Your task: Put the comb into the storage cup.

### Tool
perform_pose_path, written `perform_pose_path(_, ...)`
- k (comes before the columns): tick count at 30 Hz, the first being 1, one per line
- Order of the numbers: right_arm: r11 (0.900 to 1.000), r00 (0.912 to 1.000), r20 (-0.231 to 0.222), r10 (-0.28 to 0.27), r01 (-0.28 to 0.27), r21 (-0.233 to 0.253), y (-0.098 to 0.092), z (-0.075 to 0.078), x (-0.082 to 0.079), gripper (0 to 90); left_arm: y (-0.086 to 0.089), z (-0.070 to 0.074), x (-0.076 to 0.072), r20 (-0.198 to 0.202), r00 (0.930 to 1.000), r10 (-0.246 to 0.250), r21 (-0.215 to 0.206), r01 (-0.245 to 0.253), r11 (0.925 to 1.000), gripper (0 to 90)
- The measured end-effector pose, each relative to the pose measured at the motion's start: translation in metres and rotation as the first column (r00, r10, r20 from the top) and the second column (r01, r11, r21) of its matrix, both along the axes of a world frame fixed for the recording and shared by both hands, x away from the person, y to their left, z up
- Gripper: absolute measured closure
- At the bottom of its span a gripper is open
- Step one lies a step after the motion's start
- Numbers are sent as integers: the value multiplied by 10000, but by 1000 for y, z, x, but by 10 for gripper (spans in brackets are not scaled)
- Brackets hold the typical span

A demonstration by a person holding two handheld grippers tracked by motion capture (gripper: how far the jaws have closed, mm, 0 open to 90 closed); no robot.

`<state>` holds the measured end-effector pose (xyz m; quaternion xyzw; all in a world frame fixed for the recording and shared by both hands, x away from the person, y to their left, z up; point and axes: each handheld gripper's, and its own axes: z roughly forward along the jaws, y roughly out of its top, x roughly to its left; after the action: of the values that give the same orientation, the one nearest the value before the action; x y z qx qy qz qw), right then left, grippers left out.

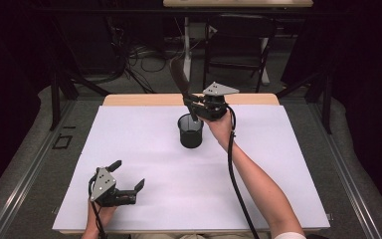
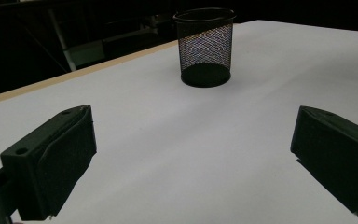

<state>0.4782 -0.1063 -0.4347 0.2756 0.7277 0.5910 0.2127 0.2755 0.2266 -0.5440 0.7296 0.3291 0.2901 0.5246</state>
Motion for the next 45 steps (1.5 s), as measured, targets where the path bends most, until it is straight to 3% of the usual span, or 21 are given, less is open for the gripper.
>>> perform_pose_path(45,9983,9984,-571,-24,-9,-579,14,-24,12,729,0,-1,1,-56,10000,5,-5,-5,10000,0)
